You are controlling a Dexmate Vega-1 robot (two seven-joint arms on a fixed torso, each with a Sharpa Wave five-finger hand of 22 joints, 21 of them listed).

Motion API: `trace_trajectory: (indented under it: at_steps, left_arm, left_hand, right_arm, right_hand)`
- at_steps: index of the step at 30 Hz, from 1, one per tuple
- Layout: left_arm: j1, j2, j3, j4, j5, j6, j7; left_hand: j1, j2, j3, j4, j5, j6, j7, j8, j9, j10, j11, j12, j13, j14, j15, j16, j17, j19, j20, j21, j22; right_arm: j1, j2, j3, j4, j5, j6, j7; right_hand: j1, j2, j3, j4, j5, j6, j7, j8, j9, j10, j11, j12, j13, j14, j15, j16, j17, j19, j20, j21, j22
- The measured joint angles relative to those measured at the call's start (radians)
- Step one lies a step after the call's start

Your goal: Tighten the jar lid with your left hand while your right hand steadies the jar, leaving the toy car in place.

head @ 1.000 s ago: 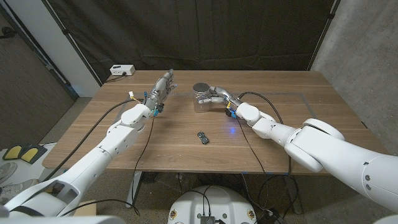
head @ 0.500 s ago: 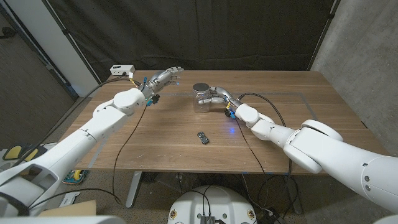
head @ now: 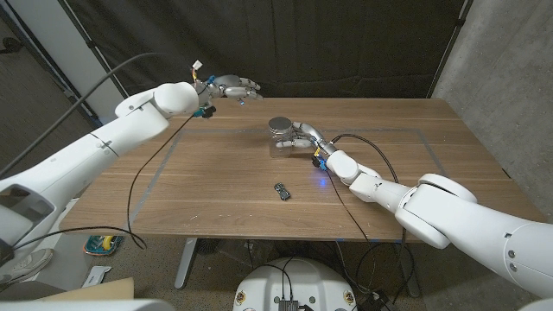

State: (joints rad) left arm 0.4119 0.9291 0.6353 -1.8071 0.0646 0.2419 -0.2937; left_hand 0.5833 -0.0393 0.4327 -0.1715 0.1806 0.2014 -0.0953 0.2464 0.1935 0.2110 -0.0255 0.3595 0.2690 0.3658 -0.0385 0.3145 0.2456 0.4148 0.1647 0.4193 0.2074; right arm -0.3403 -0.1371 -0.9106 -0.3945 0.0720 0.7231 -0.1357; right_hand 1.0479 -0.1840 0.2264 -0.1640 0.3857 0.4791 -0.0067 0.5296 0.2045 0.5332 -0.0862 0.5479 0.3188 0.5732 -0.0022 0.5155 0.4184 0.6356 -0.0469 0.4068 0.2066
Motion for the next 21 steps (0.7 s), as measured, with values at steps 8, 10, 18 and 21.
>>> trace_trajectory:
  at_steps: [8, 10, 18, 21]
  left_arm:
    - [-0.137, -0.011, 0.083, -0.031, 0.24, 0.042, -0.202]
    - [-0.158, -0.017, 0.097, -0.031, 0.289, 0.037, -0.248]
    - [-0.238, -0.058, 0.142, -0.001, 0.389, -0.033, -0.371]
    - [-0.266, -0.081, 0.157, 0.022, 0.416, -0.079, -0.415]
  left_hand:
    - [0.087, -0.042, -0.015, -0.01, 0.0, -0.045, -0.045, -0.027, 0.0, -0.084, 0.017, -0.016, 0.017, -0.071, 0.024, -0.026, 0.008, 0.067, -0.022, 0.026, -0.003]
    - [0.108, -0.063, -0.028, -0.005, 0.003, -0.06, -0.054, -0.036, 0.0, -0.107, 0.019, -0.025, 0.022, -0.099, 0.032, -0.039, 0.008, 0.063, -0.019, 0.025, -0.004]
    - [0.158, -0.113, -0.073, 0.01, 0.037, -0.113, -0.087, -0.046, 0.005, -0.182, 0.029, -0.052, 0.039, -0.195, 0.076, -0.083, -0.007, -0.045, 0.025, -0.03, -0.008]
    - [0.168, -0.108, -0.081, 0.01, 0.044, -0.123, -0.09, -0.053, 0.005, -0.187, 0.032, -0.058, 0.04, -0.205, 0.076, -0.09, -0.011, -0.065, 0.028, -0.036, -0.013]
  right_arm:
    - [-0.01, -0.003, 0.003, -0.003, -0.007, 0.011, -0.025]
    - [-0.012, -0.003, 0.005, -0.003, -0.007, 0.012, -0.027]
    - [-0.012, 0.001, 0.006, 0.001, -0.008, 0.004, -0.031]
    - [-0.009, 0.003, 0.006, 0.003, -0.007, -0.001, -0.031]
  right_hand:
    - [0.004, -0.004, 0.0, 0.0, -0.001, 0.006, 0.002, 0.0, 0.003, -0.002, 0.002, 0.0, 0.0, 0.001, -0.001, 0.011, 0.0, 0.004, -0.004, 0.001, 0.0]
    - [0.004, -0.004, 0.0, 0.0, -0.008, 0.006, 0.002, 0.0, 0.003, -0.005, 0.005, 0.0, 0.0, 0.001, -0.002, 0.011, 0.0, 0.004, -0.004, 0.001, 0.0]
    - [0.004, -0.004, 0.0, 0.0, -0.008, 0.008, 0.003, -0.001, 0.003, -0.005, 0.005, 0.0, 0.0, 0.005, -0.005, 0.011, 0.0, 0.001, -0.009, 0.003, 0.005]
    - [0.004, -0.004, 0.0, 0.0, -0.008, 0.008, 0.003, -0.001, 0.003, -0.005, 0.005, 0.0, 0.0, 0.007, -0.007, 0.011, 0.002, 0.001, -0.009, 0.009, 0.005]
